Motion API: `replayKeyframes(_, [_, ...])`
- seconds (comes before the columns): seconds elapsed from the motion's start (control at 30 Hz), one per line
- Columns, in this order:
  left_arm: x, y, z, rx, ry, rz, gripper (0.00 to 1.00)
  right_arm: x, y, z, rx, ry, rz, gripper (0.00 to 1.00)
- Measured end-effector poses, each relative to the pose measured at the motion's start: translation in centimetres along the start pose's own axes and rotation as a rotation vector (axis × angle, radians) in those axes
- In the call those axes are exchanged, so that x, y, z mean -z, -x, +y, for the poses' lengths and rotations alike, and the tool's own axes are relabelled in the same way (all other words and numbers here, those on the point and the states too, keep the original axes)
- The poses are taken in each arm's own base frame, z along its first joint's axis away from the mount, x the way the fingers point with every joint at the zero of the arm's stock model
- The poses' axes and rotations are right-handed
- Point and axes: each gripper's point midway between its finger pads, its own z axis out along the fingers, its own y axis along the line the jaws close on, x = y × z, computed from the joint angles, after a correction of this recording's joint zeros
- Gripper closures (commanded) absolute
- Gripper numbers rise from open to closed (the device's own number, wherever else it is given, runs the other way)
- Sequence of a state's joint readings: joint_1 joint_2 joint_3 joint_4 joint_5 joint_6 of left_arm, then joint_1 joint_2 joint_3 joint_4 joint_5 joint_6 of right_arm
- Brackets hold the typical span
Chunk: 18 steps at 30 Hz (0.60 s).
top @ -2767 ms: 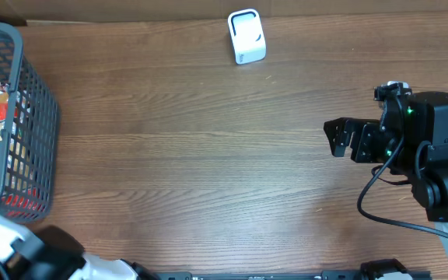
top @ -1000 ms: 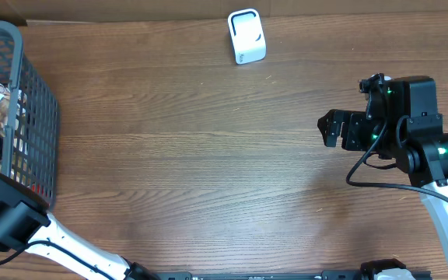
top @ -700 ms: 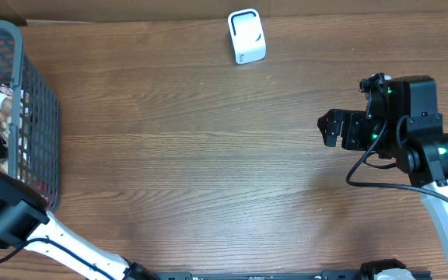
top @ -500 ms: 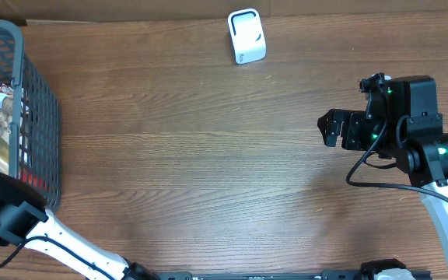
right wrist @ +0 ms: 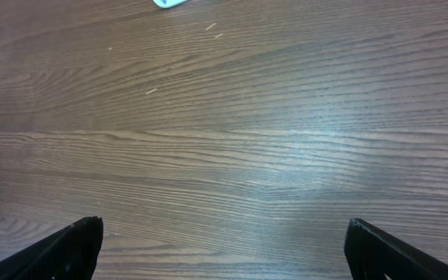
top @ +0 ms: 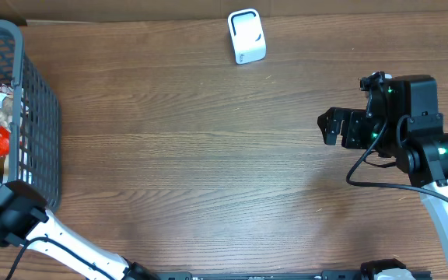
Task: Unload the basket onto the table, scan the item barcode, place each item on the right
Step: 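Grasp the orange-and-tan spaghetti package in the basket with the left gripper, then lay the spaghetti package on the table center and release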
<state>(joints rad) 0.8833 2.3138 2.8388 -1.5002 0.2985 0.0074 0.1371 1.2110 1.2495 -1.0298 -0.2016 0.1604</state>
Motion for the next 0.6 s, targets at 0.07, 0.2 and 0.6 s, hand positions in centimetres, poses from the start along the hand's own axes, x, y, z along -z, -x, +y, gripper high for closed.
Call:
replayKeyframes(0.07, [2.1, 0.9, -0.9, -0.017, -0.014, -0.055, 0.96, 0.0, 0.1, 0.0, 0.002, 0.002, -0.005, 0.0])
replayKeyframes(0.2, [9.1, 2.5, -3.6, -0.069, -0.047, -0.207, 0.96, 0.0, 0.2, 0.0, 0.002, 0.001, -0.006, 0.0])
replayKeyframes(0.6, [33.7, -9.6, -22.0, -0.413, -0.434, -0.499, 0.96, 0.0, 0.1, 0.1, 0.001, 0.002, -0.006, 0.0])
